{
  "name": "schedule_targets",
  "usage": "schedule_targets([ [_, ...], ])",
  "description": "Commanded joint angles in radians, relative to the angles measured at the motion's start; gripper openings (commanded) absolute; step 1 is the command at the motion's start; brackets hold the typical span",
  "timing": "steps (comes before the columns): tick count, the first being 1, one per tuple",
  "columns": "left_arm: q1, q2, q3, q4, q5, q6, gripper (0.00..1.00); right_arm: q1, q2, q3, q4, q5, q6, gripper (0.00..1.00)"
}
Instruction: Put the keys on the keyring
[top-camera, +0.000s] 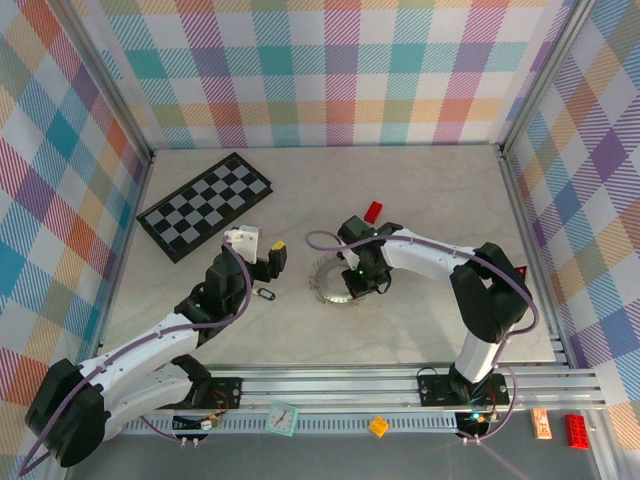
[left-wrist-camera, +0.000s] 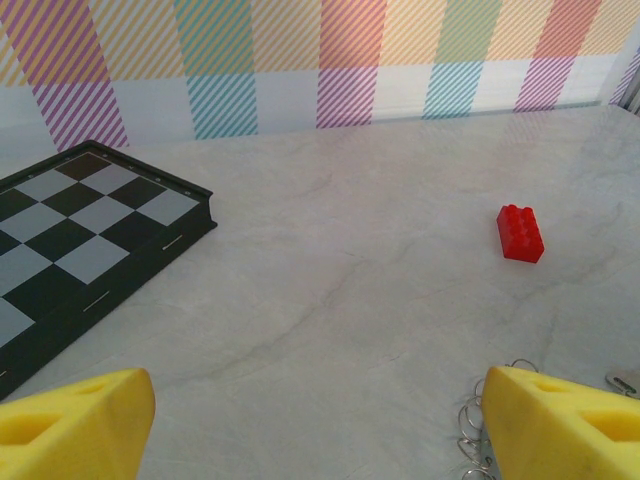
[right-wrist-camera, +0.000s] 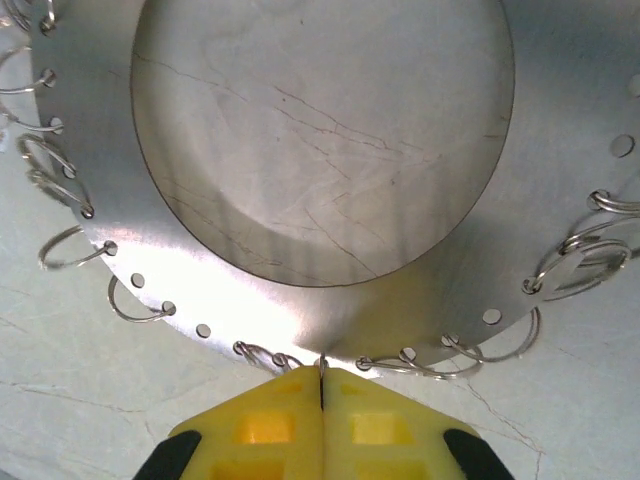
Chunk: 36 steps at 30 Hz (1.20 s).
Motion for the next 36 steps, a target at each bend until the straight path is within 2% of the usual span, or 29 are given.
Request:
schedule_targets([
  [1,0.008,0.002,0.000,0.023,-0.015,0.013,0.84,-0.005,0.018,-0.011,0.009,0.003,0.011,0.00],
  [8,0.008,0.000,0.001,0.019,-0.015,0.012,0.84,-0.005,0.041,-0.012,0.005,0.030,0.002,0.00],
  [16,0.008,-0.017,-0.003,0.006,-0.020,0.010,0.84,-0.005,0.056,-0.003,-0.008,0.054,-0.004,0.12],
  [22,0.008,-0.024,-0.008,0.008,-0.023,0.011,0.84,-0.006,0.064,0.003,-0.024,0.069,-0.004,0.15],
  [30,0.008,-0.029,-0.007,0.005,-0.026,0.012,0.84,-0.005,0.028,0.018,-0.033,0.085,-0.013,0.00],
  [36,0.009,-0.033,0.002,-0.010,-0.016,0.022,0.84,-0.004,-0.121,-0.025,0.091,0.052,-0.070,0.00],
])
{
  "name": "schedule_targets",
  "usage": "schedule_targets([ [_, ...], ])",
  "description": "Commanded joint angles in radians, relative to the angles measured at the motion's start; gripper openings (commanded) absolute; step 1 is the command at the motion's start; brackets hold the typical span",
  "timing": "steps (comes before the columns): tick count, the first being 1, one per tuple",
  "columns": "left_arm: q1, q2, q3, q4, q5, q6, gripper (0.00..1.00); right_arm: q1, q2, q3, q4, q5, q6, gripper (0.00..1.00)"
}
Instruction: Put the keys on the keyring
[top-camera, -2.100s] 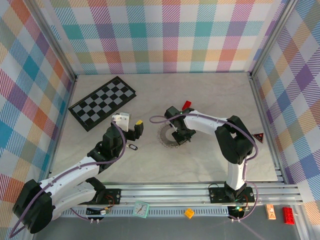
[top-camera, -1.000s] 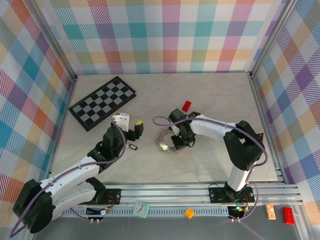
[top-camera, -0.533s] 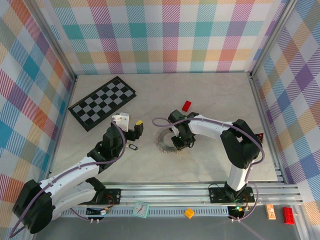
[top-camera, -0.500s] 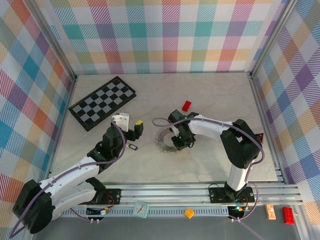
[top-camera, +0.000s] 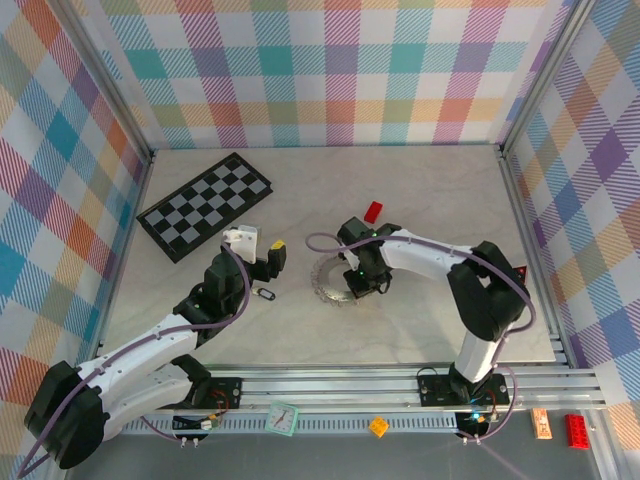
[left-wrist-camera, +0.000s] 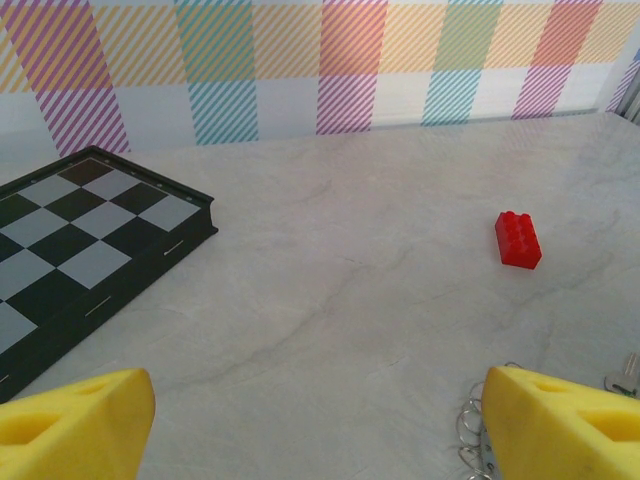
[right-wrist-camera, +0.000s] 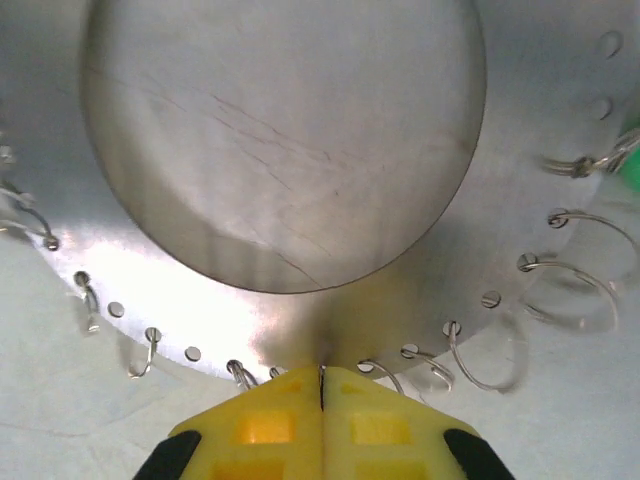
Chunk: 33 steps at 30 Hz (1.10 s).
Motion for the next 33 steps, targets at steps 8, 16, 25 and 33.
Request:
schedule_targets([
  [8,0.025,-0.097,0.080,-0.174,0.030,0.099,0.71,-0.004,-0.267,-0.086,0.340,-0.078,-0.148,0.00],
  [16,0.045,-0.068,0.221,-0.294,0.274,0.206,0.59,-0.005,-0.334,-0.158,0.626,-0.247,-0.285,0.00],
  [25,0.059,0.043,0.271,-0.295,0.468,0.286,0.44,-0.038,-0.426,-0.263,0.750,-0.375,-0.399,0.00],
  [33,0.059,0.102,0.253,-0.199,0.610,0.317,0.34,-0.106,-0.485,-0.277,0.723,-0.568,-0.450,0.00],
])
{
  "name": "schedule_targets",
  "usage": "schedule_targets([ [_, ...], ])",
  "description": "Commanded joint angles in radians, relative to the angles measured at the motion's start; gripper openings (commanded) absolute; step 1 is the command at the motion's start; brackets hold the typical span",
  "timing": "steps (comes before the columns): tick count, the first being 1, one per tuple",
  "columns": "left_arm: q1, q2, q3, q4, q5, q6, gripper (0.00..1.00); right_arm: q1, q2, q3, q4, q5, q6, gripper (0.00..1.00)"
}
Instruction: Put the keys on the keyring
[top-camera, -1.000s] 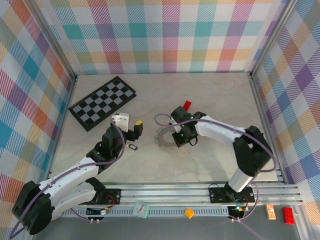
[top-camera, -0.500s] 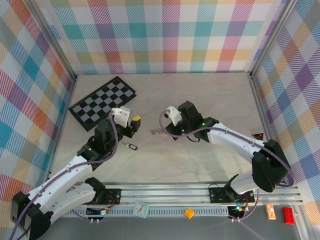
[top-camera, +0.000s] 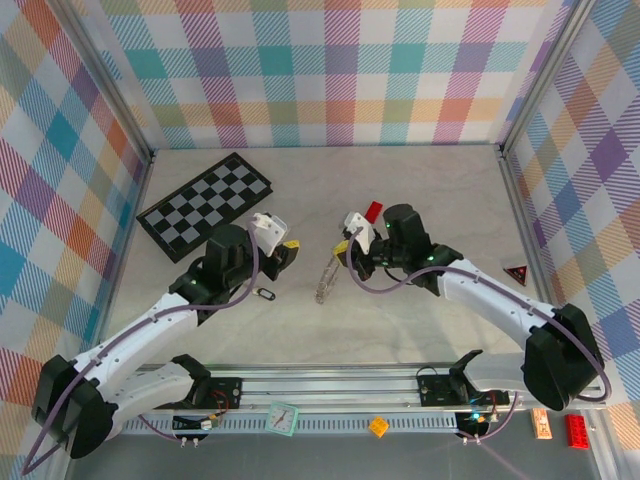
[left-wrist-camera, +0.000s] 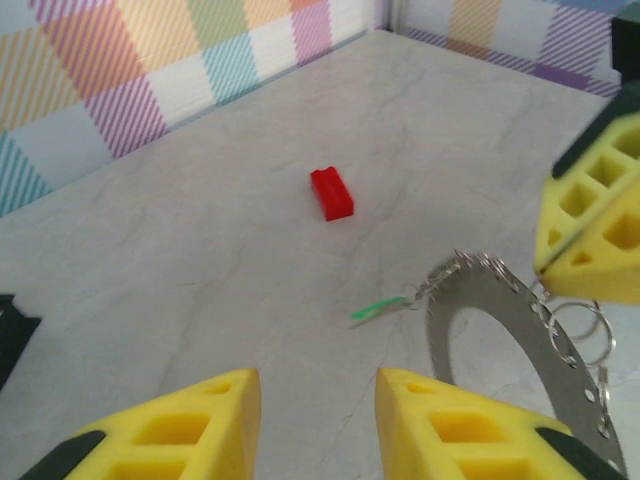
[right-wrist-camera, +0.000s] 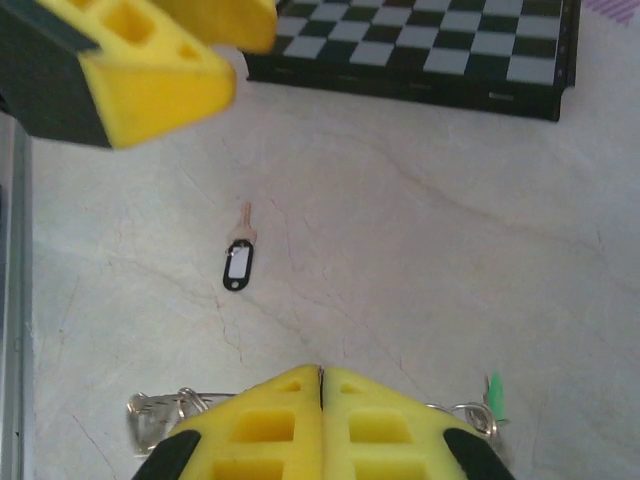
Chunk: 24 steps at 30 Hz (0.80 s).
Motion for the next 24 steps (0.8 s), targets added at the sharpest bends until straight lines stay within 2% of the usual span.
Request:
schedule_targets([
  [1,0.012,0.022,-0.008,0.069,0.149,0.032,0.34,-0.010,-0.021,0.018,0.015,-0.140,-0.062,0.00],
  [7,0.011,0.057,-0.081,0.181,0.339,0.044,0.33,-0.017,-0.028,0.020,-0.014,-0.204,-0.108,0.00],
  [9,0.010,0.077,-0.104,0.212,0.391,0.061,0.25,-0.017,-0.023,0.023,-0.028,-0.219,-0.120,0.00],
  [11,0.008,0.093,-0.126,0.245,0.437,0.072,0.24,-0.018,-0.020,0.029,-0.038,-0.242,-0.127,0.00],
  [18,0.003,0.140,-0.175,0.351,0.550,0.089,0.24,-0.017,-0.038,0.016,-0.061,-0.317,-0.155,0.00],
  [24,-0.002,0.170,-0.188,0.429,0.602,0.063,0.25,-0.016,-0.037,0.007,-0.084,-0.351,-0.166,0.00],
])
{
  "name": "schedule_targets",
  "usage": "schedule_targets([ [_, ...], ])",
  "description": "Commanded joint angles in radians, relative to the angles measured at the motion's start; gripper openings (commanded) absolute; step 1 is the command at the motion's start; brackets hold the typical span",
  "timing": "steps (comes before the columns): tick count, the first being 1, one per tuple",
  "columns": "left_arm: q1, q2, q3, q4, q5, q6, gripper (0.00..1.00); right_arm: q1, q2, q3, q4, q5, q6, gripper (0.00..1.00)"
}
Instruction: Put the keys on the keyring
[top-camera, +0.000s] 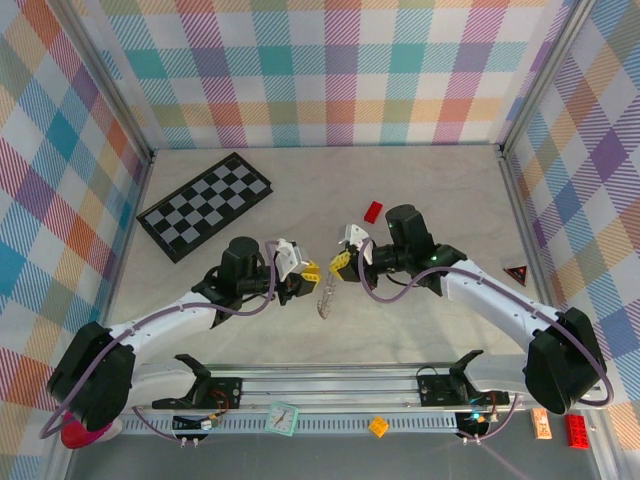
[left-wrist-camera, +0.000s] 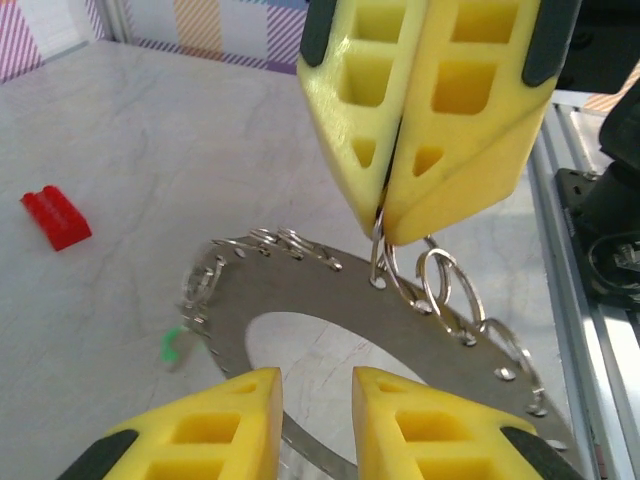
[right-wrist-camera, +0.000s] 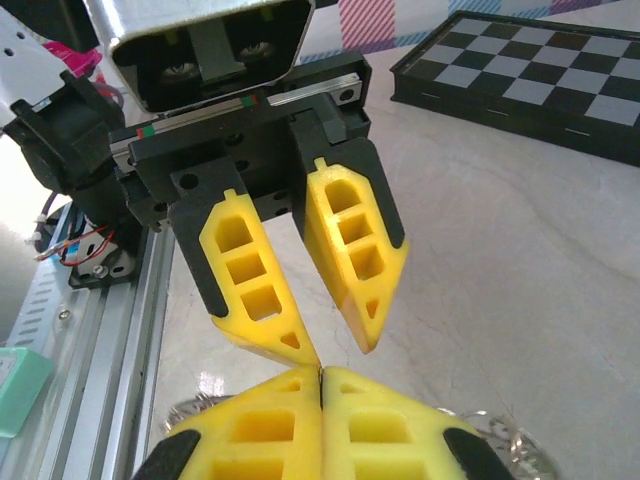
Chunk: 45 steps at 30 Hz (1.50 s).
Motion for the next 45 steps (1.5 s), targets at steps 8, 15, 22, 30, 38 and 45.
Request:
schedule_targets([
  [8,-0.012,0.019,-0.019,0.119,0.141,-0.012,0.24,0.004,-0.014,0.005,-0.011,-0.098,-0.026,0.00],
  [15,-0.017,0.038,-0.010,0.124,0.158,-0.021,0.23,0.018,-0.003,0.006,-0.009,-0.107,-0.029,0.00],
  [22,-0.019,0.041,-0.012,0.150,0.170,-0.044,0.23,0.041,0.009,-0.002,0.018,-0.099,-0.015,0.00],
  [30,-0.021,0.070,-0.028,0.250,0.203,-0.111,0.23,0.079,0.013,-0.054,0.180,-0.041,0.064,0.00],
  [38,-0.021,0.060,-0.036,0.252,0.202,-0.115,0.24,0.079,-0.002,-0.059,0.143,-0.011,0.038,0.00],
  [45,-0.021,0.045,-0.030,0.202,0.188,-0.095,0.24,0.081,0.001,-0.056,0.095,-0.012,0.022,0.00],
])
